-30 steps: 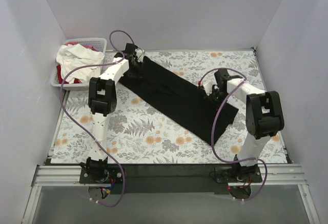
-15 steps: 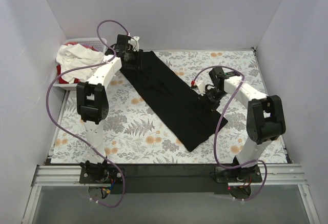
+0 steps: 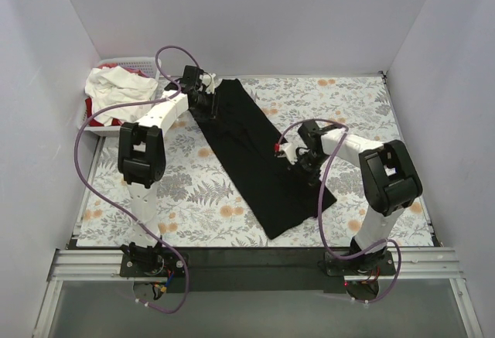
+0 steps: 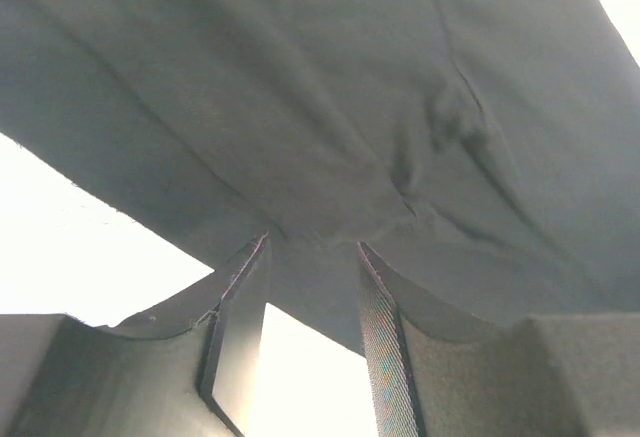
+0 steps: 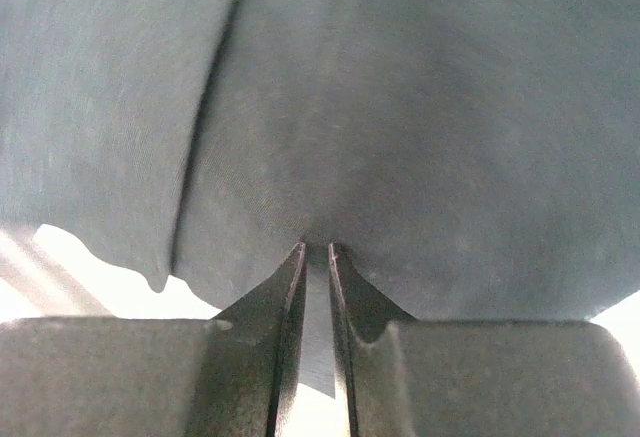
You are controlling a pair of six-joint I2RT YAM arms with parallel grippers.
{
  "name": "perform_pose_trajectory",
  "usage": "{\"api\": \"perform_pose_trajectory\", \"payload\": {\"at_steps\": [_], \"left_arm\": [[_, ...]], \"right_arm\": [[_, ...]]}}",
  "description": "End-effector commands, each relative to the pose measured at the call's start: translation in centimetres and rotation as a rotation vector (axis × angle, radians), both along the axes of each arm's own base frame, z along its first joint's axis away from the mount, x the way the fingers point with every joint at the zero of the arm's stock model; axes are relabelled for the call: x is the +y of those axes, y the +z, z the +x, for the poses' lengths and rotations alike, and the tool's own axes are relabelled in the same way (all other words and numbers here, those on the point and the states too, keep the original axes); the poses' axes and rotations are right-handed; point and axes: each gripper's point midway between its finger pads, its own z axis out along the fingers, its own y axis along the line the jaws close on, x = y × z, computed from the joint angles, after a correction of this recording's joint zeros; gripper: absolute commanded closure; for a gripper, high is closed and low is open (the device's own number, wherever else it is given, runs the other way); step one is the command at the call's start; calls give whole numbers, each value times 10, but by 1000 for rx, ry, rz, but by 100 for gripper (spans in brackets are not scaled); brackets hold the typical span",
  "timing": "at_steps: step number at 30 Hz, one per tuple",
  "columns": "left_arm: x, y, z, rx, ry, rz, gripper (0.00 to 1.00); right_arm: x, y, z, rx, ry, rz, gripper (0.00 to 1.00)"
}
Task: Fold and stack the t-shirts
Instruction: Fold the tshirt
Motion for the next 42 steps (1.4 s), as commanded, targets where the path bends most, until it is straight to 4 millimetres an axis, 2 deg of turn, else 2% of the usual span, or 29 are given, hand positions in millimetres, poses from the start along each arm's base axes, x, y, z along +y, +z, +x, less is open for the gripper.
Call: {"api": "perform_pose_trajectory", "payload": {"at_steps": [1,4,5,7,8,10,13,15,16,17,19,21,22,23,24,25,26,27,28,29,31,32,33,35,36,37,39,40,42], "left_arm": [[4,10,12,-34,17,11,63],[3,7,16,-26,15,15,63],[3,0,16,-9,10,23,63],[3,-4,13,15,2,27,63],[1,-9,11,26,-4,26,63],[1,-15,9,41,-14,25,63],[-4,-24,14,43,-29,20,63],[-8,-31,17,53,-38,15,63],[-9,-43,16,74,-44,21,64],[-14,-44,20,66,-54,18,64],[-21,-59,23,87,-76,7,64],[-33,-57,32,63,-101,-15,64],[-38,-73,33,84,-112,-18,64],[-48,-74,36,76,-129,-22,64],[-60,-63,49,28,-144,-41,64],[-67,-63,53,22,-156,-49,64],[-78,-75,54,25,-170,-45,64],[-85,-64,65,-24,-177,-54,64],[-90,-59,72,-57,-185,-68,64],[-93,-57,76,-74,-181,-79,63],[-93,-41,90,-157,-169,-79,61],[-88,-35,97,-191,-147,-56,58],[-86,-13,103,-244,-131,-50,57],[-81,9,112,-307,-106,-49,56],[-76,39,115,-356,-71,-53,56],[-73,54,119,-389,-52,-62,55],[-69,71,111,-398,-49,-85,55],[-69,101,104,-442,-58,-108,54],[-67,99,90,-418,-65,-113,54]], "right_arm": [[28,-13,-72,194,70,29,79],[58,-7,-102,278,104,105,79],[78,2,-120,325,129,144,79],[104,15,-128,312,207,204,77],[116,20,-140,292,275,210,75],[138,42,-139,289,297,303,73],[153,66,-127,272,286,381,71],[157,83,-100,215,245,433,69],[156,89,-89,200,223,449,69],[152,97,-65,168,166,474,68],[146,105,-38,128,107,500,68],[132,109,2,49,23,485,68],[128,110,16,22,-6,482,68],[116,106,35,-3,-61,462,68],[113,110,50,-36,-91,456,68],[103,110,67,-65,-134,448,69],[97,105,78,-79,-162,425,69],[92,103,88,-97,-183,410,69],[85,111,108,-141,-214,412,69],[81,105,117,-140,-235,402,69],[77,113,142,-200,-266,391,70],[73,105,153,-208,-284,364,71],[71,104,161,-224,-286,353,70],[71,103,180,-264,-298,333,71],[69,101,188,-279,-313,314,72],[70,102,194,-291,-320,309,73],[71,104,207,-311,-333,304,74],[72,104,210,-309,-342,307,74],[75,104,213,-310,-346,311,75]]}}
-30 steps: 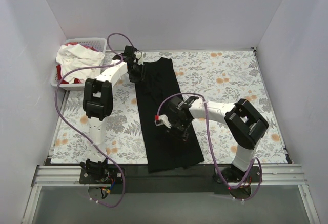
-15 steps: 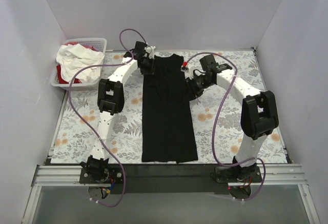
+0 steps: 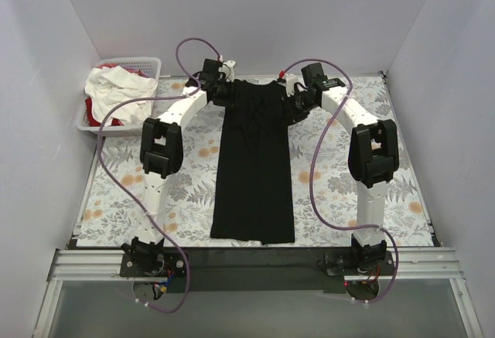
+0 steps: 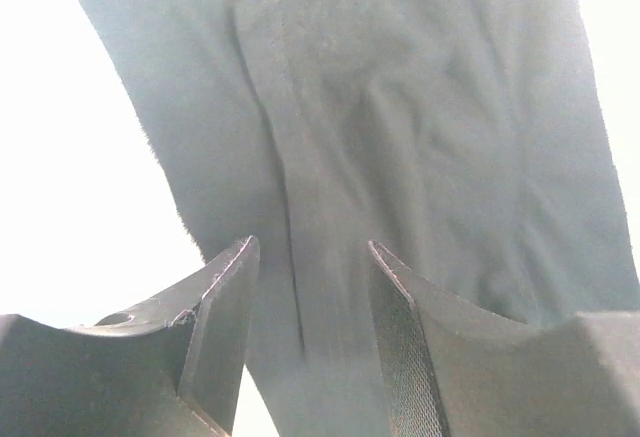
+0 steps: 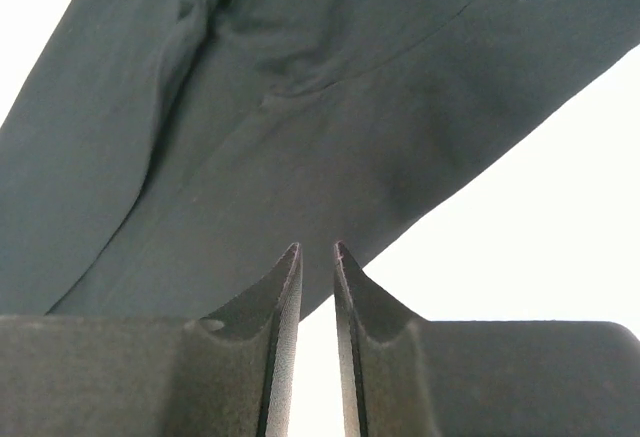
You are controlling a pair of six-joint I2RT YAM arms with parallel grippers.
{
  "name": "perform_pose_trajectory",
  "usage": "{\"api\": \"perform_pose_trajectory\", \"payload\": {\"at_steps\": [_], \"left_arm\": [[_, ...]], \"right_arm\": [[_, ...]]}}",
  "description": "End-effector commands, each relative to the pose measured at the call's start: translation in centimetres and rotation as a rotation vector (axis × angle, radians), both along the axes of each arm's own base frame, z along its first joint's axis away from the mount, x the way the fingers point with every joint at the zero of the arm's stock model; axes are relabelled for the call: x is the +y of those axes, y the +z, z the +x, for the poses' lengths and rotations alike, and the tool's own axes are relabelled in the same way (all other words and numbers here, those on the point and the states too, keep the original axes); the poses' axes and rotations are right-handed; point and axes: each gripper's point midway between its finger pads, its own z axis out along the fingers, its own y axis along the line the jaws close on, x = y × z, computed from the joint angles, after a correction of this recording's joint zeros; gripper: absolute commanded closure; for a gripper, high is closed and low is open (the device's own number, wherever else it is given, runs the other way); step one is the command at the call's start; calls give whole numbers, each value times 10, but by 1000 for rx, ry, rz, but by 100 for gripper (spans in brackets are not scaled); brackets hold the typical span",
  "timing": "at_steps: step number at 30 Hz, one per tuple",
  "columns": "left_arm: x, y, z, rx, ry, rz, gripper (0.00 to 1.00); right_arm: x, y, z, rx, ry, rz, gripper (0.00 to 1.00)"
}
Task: Fold and stack the t-shirts
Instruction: Fold the tshirt
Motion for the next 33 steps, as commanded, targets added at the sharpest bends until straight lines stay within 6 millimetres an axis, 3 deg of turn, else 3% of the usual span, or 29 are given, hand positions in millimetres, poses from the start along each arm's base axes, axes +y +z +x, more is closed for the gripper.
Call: {"api": "perform_pose_trajectory", "payload": {"at_steps": [1,2,5,6,8,9,13,26,33], "left_arm": [[4,137,-5,-232,1,-103,55],[5,122,-17,-184,-10,-100,57],[2,121,-43,-133,-48,-134,68],[4,103,-53,-83,-46,-129,69],[3,87,-67,-14,-38,-158,77],[4,67,-79,43,-42,-157,79],[1,45,-91,96,-21,-176,81],[10,-42,-102,286,76,-119,82],[18,-68,-84,305,118,-85,83]], "right_arm": [[5,17,17,-50,-35,5,76],[4,15,17,-47,-38,2,76],[7,8,17,-31,-38,2,78],[8,6,18,-33,-38,-1,80],[11,-4,19,-39,-35,-32,83],[13,-8,20,-44,-34,-41,85],[17,-31,15,-25,-24,-101,89],[1,-90,43,-28,-112,-257,97],[-5,-102,66,-36,-172,-271,98]]}}
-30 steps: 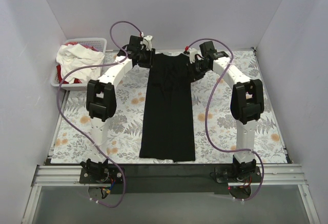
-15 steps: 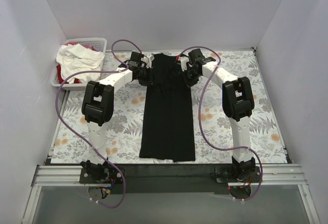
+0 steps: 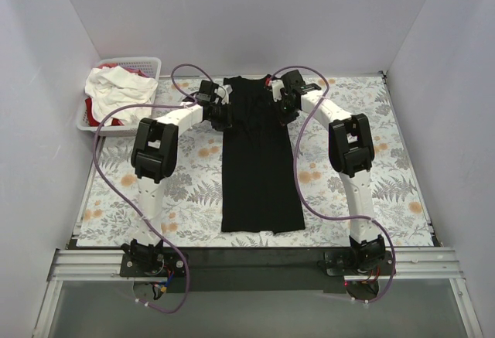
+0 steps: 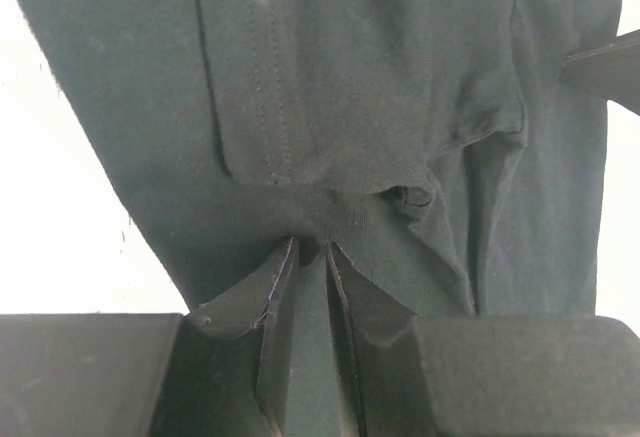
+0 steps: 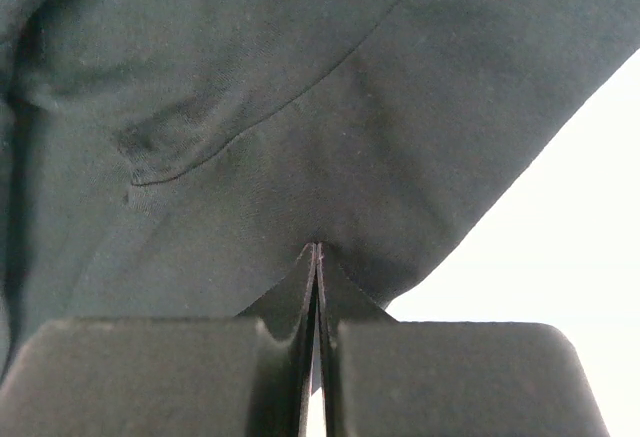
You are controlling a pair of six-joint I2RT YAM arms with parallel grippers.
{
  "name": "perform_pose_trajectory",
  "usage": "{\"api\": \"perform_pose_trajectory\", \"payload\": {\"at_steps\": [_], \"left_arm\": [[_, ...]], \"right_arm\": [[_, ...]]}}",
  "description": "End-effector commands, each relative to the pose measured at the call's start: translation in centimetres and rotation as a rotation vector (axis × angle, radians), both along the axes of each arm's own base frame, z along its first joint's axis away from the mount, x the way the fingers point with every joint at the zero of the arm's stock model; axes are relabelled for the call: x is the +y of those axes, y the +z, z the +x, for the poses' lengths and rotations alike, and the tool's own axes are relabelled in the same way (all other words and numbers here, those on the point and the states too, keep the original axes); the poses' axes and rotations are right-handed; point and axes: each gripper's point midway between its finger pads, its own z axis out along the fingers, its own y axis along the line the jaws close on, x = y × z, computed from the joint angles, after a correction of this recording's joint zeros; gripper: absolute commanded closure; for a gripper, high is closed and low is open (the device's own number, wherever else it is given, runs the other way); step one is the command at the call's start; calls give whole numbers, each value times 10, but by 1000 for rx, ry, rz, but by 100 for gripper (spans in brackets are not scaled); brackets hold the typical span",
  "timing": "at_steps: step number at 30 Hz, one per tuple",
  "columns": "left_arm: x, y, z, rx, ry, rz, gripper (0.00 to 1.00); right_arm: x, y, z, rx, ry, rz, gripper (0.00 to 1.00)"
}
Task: Fold and stack the t-shirts
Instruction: Fold the tshirt
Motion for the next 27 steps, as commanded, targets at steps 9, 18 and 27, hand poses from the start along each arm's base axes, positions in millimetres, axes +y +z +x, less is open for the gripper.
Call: {"api": "perform_pose_trajectory", "payload": {"at_steps": [9,18,27], "left_arm": [[24,-16,34,-6,32,51,79],[-1,132,19,-247,-125,-157,26],[25,293,-22,-809,-271,-53,15]], "right_arm": [[-6,-22,23,-6,-47,2,95],[9,155,38,-323,73,182,38],[-16,335,-21,-781,246,160,2]]}}
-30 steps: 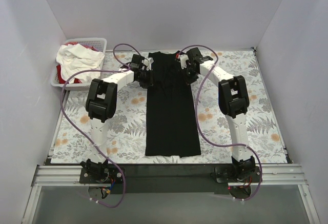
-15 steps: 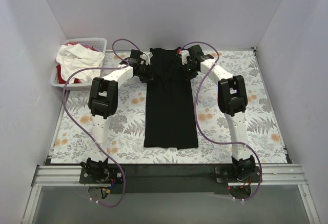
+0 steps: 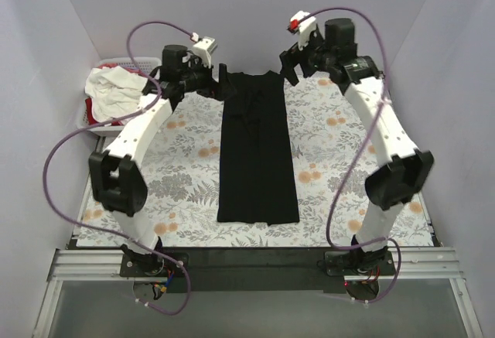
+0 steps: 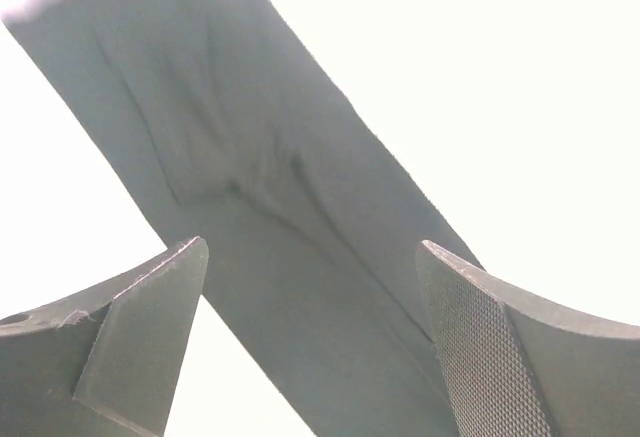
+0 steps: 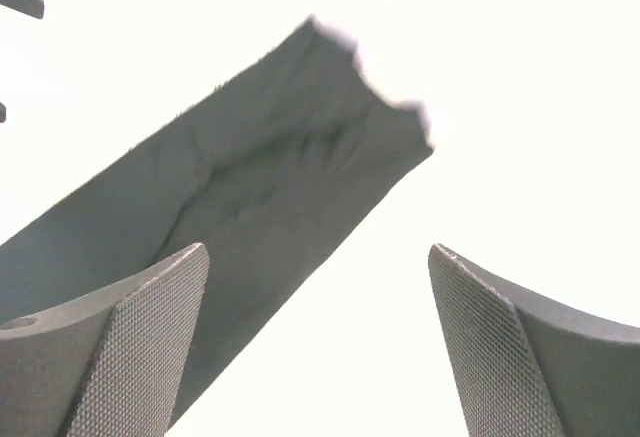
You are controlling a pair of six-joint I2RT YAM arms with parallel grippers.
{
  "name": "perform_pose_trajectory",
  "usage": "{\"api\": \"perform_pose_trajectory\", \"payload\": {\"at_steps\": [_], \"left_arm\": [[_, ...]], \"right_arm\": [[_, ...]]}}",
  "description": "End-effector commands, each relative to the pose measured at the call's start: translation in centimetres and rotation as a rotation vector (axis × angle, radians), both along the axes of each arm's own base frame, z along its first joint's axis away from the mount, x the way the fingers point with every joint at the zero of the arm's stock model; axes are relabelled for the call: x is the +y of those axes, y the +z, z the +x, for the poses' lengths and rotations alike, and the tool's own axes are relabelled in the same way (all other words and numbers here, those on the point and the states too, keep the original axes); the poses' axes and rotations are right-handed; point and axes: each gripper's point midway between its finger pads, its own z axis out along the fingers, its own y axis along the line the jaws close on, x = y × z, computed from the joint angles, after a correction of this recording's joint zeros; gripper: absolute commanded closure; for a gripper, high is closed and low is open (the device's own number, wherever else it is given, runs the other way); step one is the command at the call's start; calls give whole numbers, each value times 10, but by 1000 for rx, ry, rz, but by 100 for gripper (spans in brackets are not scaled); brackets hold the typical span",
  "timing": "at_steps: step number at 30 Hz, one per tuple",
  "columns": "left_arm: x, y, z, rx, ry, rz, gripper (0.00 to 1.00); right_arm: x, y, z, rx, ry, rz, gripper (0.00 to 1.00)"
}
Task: Fold and stack the t-shirts
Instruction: Fold the tshirt
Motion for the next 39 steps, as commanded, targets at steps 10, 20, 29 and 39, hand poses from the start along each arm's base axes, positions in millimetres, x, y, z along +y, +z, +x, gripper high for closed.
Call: {"api": "perform_pose_trajectory", "payload": {"at_steps": [10,20,29,39], "left_arm": [[14,26,-183,-425,-467,167,14],[10,-130,-322,-340,-789,313,25],[-1,-180,-323,-342,-820,395,39],[4,-207,-331,-324,-858,437,43]], "right_arm": [[8,-9,-192,-216,521,-149,2],[15,-198,-335,22,836,-339,15],[13,-248,-350,25,870,-401,37],[4,-277,-357,75,882,-444,46]]}}
